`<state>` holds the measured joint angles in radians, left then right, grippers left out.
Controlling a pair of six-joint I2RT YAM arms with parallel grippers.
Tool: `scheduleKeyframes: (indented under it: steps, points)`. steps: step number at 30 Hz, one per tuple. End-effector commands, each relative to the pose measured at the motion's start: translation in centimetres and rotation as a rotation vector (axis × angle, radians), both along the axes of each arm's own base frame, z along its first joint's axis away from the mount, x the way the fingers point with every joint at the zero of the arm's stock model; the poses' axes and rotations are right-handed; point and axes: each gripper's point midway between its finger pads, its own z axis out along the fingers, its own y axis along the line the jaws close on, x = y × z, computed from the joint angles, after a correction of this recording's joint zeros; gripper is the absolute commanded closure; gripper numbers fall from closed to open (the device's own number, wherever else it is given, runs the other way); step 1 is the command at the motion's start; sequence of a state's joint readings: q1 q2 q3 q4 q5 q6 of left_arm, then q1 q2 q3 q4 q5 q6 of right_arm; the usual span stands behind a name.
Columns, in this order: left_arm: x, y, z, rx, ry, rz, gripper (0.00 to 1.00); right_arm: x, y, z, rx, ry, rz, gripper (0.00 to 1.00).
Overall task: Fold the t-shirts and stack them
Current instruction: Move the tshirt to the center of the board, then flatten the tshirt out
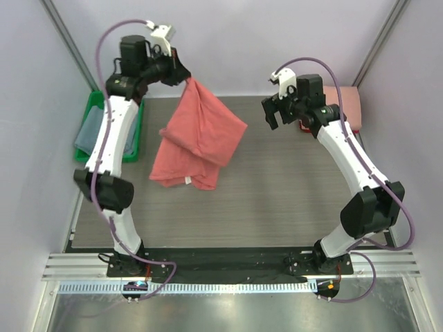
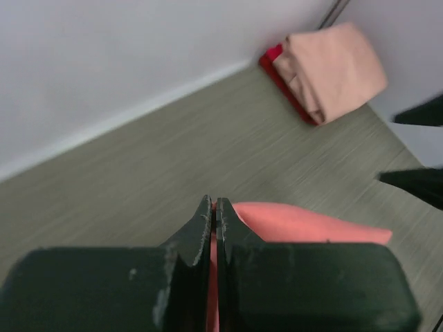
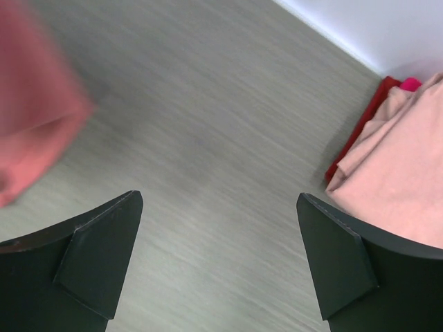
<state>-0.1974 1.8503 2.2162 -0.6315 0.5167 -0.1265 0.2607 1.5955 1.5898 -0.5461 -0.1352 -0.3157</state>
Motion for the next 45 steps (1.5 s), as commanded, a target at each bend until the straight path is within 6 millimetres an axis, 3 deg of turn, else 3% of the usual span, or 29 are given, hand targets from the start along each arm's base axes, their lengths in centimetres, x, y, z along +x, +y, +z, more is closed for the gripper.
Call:
scheduleKeyframes:
  steps: [1,3,4,7,9,10,12,13,15,16,17,18,20,21,23,24,27,28,32,38,45]
  points:
    - [4.6,0.1,-2.6,-0.057,0.053,0.072,1.00,-2.5,0.7,-0.1,-0.007,0.014,0.099,0.00]
    - [7.0,1.3,-5.6,-0.005,0.087,0.157,1.00,-3.9,1.4,-1.5,-0.020,0.055,0.170,0.03]
    - [8.3,1.7,-8.8,0.035,0.136,0.188,1.00,-4.7,1.8,-2.0,-0.027,0.078,0.200,0.04]
    - [10.5,4.9,-15.9,0.182,0.216,0.300,1.00,-6.6,3.7,-4.2,-0.066,0.127,0.299,0.09]
    - [11.1,7.0,-18.9,0.303,0.233,0.351,0.93,-7.2,4.4,-5.3,-0.083,0.149,0.333,0.12]
    - [11.5,8.8,-19.6,0.359,0.237,0.434,0.90,-7.7,5.5,-5.7,-0.098,0.151,0.373,0.14]
    - [11.4,10.5,-20.3,0.404,0.249,0.504,0.84,-8.1,7.0,-7.3,-0.121,0.180,0.431,0.21]
    - [11.3,11.0,-20.2,0.416,0.242,0.534,0.70,-8.6,8.5,-8.0,-0.141,0.181,0.482,0.23]
    - [10.6,12.1,-18.8,0.458,0.207,0.565,0.59,-8.3,10.3,-10.5,-0.176,0.224,0.522,0.28]
    - [9.9,12.6,-19.2,0.478,0.220,0.572,0.54,-8.1,11.1,-11.4,-0.187,0.233,0.534,0.30]
    - [9.4,13.1,-19.1,0.489,0.224,0.590,0.51,-7.7,12.9,-11.3,-0.190,0.203,0.563,0.35]
    - [8.5,13.5,-17.9,0.484,0.212,0.596,0.49,-7.2,13.9,-13.0,-0.204,0.222,0.574,0.36]
    - [6.6,14.4,-19.2,0.518,0.261,0.592,0.47,-5.5,15.6,-12.9,-0.220,0.154,0.571,0.39]
    - [5.4,14.8,-17.4,0.508,0.238,0.600,0.47,-5.3,16.7,-13.4,-0.229,0.138,0.589,0.40]
    - [3.3,15.5,-18.4,0.518,0.286,0.592,0.46,-4.1,18.0,-14.2,-0.241,0.103,0.587,0.42]
    - [2.2,15.3,-17.0,0.494,0.266,0.571,0.46,-4.0,18.6,-14.5,-0.245,0.098,0.591,0.44]
    - [-0.3,15.3,-17.6,0.503,0.286,0.537,0.45,-3.3,19.7,-15.3,-0.253,0.093,0.598,0.51]
    - [-1.0,15.2,-16.3,0.488,0.260,0.536,0.45,-3.2,19.8,-15.6,-0.257,0.096,0.600,0.51]
    - [-2.3,15.3,-16.4,0.488,0.265,0.531,0.45,-2.3,20.4,-16.8,-0.270,0.106,0.589,0.53]
    - [-2.1,15.1,-17.3,0.493,0.284,0.520,0.45,-2.0,20.8,-18.3,-0.272,0.151,0.586,0.57]
    - [-1.2,15.0,-17.5,0.492,0.288,0.525,0.45,-3.4,20.8,-19.9,-0.277,0.212,0.637,0.57]
